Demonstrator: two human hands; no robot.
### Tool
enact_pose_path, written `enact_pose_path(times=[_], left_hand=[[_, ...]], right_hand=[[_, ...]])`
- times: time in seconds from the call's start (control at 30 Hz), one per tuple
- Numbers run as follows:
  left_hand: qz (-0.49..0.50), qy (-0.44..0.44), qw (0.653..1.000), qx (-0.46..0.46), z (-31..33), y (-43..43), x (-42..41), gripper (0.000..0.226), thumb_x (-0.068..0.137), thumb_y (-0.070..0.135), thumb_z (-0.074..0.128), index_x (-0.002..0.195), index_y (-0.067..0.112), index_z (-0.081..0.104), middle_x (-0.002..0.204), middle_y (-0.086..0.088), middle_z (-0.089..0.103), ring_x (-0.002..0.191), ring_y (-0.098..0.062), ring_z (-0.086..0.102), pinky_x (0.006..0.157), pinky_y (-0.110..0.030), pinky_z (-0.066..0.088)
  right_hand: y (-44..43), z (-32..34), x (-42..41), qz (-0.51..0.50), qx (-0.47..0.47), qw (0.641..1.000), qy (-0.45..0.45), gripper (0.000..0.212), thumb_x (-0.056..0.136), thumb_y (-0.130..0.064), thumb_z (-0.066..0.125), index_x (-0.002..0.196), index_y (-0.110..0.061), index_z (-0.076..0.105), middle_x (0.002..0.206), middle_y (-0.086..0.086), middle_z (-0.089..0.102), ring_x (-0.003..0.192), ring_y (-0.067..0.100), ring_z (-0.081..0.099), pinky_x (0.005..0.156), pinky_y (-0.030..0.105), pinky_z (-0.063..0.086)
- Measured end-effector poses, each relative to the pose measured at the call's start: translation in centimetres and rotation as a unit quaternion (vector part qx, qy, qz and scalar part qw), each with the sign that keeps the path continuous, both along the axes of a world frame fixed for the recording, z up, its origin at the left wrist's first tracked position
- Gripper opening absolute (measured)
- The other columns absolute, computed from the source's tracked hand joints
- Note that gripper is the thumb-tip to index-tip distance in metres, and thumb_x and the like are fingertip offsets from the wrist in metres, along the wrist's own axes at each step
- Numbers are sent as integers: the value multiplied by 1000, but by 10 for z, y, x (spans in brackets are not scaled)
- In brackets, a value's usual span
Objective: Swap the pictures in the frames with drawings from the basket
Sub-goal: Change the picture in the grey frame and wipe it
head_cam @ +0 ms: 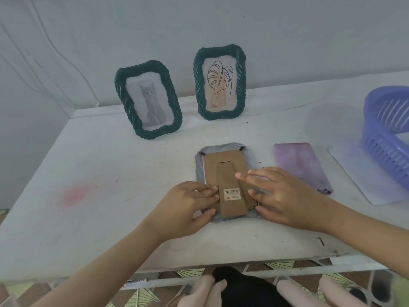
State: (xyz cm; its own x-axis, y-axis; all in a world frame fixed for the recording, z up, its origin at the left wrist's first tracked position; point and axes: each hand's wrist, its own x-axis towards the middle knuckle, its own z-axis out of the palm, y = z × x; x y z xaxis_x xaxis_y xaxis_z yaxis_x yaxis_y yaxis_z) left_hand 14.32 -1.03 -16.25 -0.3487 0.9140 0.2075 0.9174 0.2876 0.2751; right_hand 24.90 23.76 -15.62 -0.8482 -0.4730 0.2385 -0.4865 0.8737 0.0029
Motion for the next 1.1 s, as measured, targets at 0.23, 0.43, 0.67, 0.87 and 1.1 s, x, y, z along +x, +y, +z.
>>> enact_pose_path(times=[0.23, 0.43, 0.67, 0.87, 1.1], left_hand=[[88, -109, 985, 102, -14, 1, 10, 31, 82, 30, 56, 104, 15, 72, 113, 4, 68, 108, -5, 58, 94, -23, 46], [211, -216, 942, 143, -11, 11, 28, 63, 68, 57, 62, 124, 31, 51, 117, 19, 52, 113, 8, 42, 93, -2, 29], [185, -134, 972, 46, 7, 21, 29, 77, 70, 59, 44, 140, 27, 35, 143, 11, 33, 126, -4, 28, 102, -9, 12], [271, -244, 926, 100, 73, 44, 29, 68, 89, 54, 42, 146, 26, 17, 112, 5, 60, 98, -11, 56, 71, -21, 36], [329, -213, 920, 14, 105, 40, 8, 70, 82, 41, 51, 143, 32, 17, 103, 1, 67, 91, -20, 60, 73, -32, 48]], right_hand=[[-14, -21, 15, -147, -208, 967, -14, 34, 85, -34, 49, 105, -17, 71, 141, 3, 43, 125, 16, 39, 102, 26, 31], [-28, -15, 20, -280, -372, 880, -96, 45, 84, -37, 59, 126, -43, 46, 129, -13, 52, 125, 5, 41, 103, 22, 28], [-48, 7, 11, -303, -683, 657, -98, 36, 91, -24, 54, 126, -33, 48, 106, -13, 67, 109, -7, 55, 96, 21, 38], [-51, 31, -4, -211, -795, 545, -163, 42, 98, -40, 19, 128, -27, 46, 109, 3, 71, 120, 19, 53, 104, 37, 31], [-52, 37, -16, -201, -736, 617, -195, 43, 100, -35, 15, 123, -29, 51, 104, 0, 72, 106, 13, 62, 94, 33, 42]])
